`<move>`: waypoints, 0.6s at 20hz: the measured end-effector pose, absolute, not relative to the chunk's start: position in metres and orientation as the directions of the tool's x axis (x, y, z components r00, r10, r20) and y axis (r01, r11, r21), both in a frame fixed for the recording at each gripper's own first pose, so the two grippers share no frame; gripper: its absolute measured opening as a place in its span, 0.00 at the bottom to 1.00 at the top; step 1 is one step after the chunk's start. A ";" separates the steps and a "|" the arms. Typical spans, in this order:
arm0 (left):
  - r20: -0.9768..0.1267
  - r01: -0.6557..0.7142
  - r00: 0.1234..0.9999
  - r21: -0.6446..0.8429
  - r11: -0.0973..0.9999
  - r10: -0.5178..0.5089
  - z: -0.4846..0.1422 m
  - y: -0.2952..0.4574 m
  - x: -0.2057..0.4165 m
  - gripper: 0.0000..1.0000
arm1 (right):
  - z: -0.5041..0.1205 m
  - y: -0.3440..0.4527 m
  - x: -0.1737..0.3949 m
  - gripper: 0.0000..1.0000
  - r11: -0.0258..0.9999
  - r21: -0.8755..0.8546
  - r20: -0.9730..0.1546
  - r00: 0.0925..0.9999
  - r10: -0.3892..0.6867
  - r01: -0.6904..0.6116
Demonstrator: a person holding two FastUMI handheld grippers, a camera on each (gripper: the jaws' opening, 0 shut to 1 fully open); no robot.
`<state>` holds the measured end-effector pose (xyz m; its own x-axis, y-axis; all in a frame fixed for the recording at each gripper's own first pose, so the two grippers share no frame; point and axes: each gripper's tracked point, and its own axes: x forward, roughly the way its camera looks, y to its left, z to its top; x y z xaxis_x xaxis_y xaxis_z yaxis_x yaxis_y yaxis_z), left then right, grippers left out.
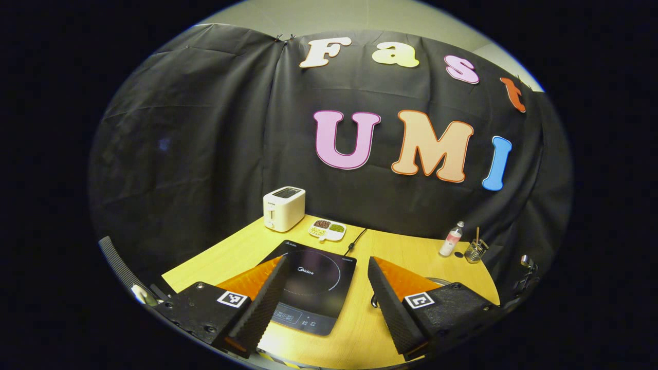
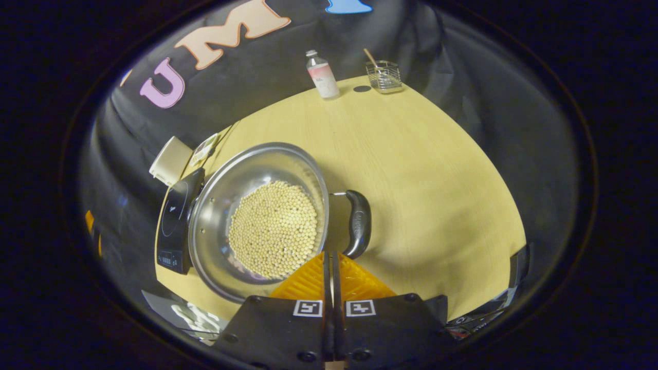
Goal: First push the handle of the pot to place it horizontally, then grasp the pot with both hands and set it on the induction cooktop.
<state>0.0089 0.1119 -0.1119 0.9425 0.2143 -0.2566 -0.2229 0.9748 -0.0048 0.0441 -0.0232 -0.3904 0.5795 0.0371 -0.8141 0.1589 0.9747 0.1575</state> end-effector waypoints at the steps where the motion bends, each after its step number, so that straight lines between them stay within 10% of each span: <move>1: -0.255 -0.227 0.942 0.000 0.974 0.219 -0.111 0.110 0.010 0.91 | -0.390 -0.025 0.048 0.03 0.975 0.159 -0.814 0.580 0.039 0.156; 12: -0.264 -0.259 0.930 0.027 0.966 0.257 -0.118 0.095 0.019 0.95 | -0.385 -0.035 0.073 0.00 0.966 0.213 -0.804 0.589 0.086 0.149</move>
